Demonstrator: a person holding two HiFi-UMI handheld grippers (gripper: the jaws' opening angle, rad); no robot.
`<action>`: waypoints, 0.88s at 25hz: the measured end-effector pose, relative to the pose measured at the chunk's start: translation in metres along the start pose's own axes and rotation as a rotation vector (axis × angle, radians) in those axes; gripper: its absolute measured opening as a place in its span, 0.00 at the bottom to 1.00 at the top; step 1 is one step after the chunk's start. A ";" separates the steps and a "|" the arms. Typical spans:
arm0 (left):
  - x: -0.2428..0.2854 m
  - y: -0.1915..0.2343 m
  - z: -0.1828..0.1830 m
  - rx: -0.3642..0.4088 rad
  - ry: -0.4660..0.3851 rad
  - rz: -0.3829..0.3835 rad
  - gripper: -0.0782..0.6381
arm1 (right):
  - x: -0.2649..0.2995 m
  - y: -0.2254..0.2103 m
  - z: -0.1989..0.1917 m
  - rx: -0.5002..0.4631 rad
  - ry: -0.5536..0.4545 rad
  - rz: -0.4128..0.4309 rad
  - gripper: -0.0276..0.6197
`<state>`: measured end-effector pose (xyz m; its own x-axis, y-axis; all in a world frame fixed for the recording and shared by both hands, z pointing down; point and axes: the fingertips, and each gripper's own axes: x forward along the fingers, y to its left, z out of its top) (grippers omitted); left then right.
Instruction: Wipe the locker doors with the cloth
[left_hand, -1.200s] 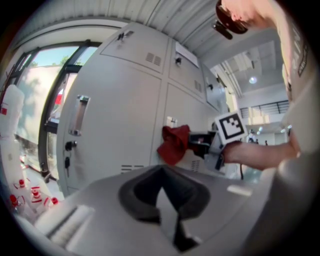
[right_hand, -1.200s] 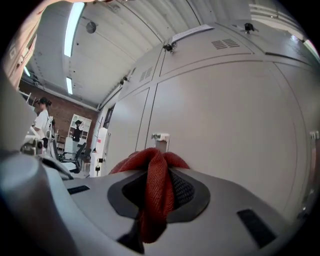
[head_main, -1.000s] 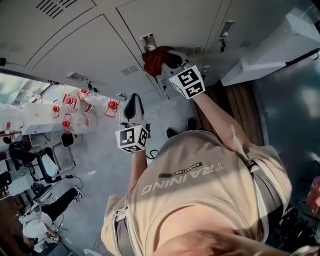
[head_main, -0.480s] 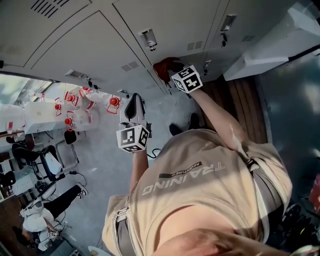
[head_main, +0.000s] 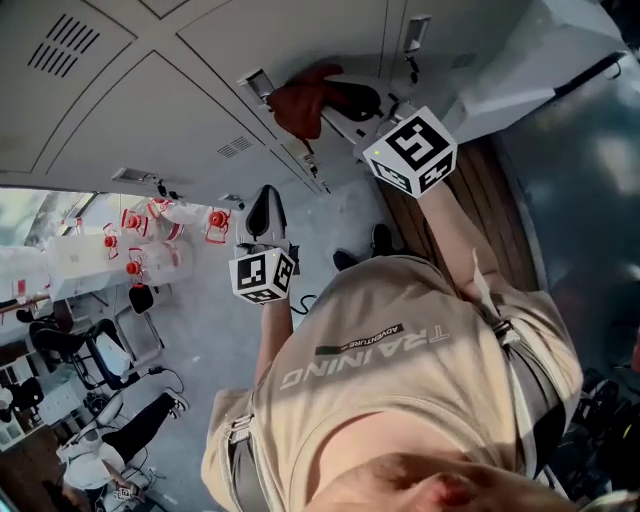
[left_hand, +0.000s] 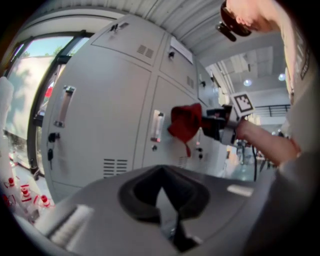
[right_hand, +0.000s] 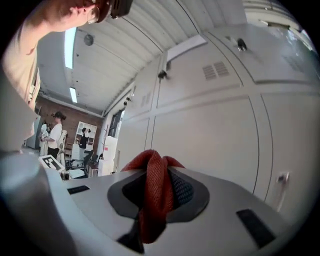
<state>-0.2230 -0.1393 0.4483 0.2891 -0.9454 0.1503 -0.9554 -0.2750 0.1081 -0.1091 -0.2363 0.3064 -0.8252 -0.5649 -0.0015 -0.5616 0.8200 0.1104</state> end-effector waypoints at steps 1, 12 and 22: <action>0.004 -0.005 0.002 0.005 -0.004 -0.017 0.12 | -0.006 -0.003 0.026 -0.042 -0.041 -0.006 0.14; 0.029 -0.032 0.020 0.029 -0.043 -0.086 0.12 | -0.011 -0.057 0.170 -0.205 -0.285 -0.124 0.14; 0.010 -0.004 0.008 -0.004 -0.010 0.015 0.12 | 0.015 -0.082 0.104 -0.106 -0.238 -0.137 0.14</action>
<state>-0.2164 -0.1493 0.4416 0.2745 -0.9510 0.1423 -0.9592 -0.2604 0.1101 -0.0820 -0.3024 0.1942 -0.7406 -0.6216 -0.2553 -0.6692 0.7166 0.1966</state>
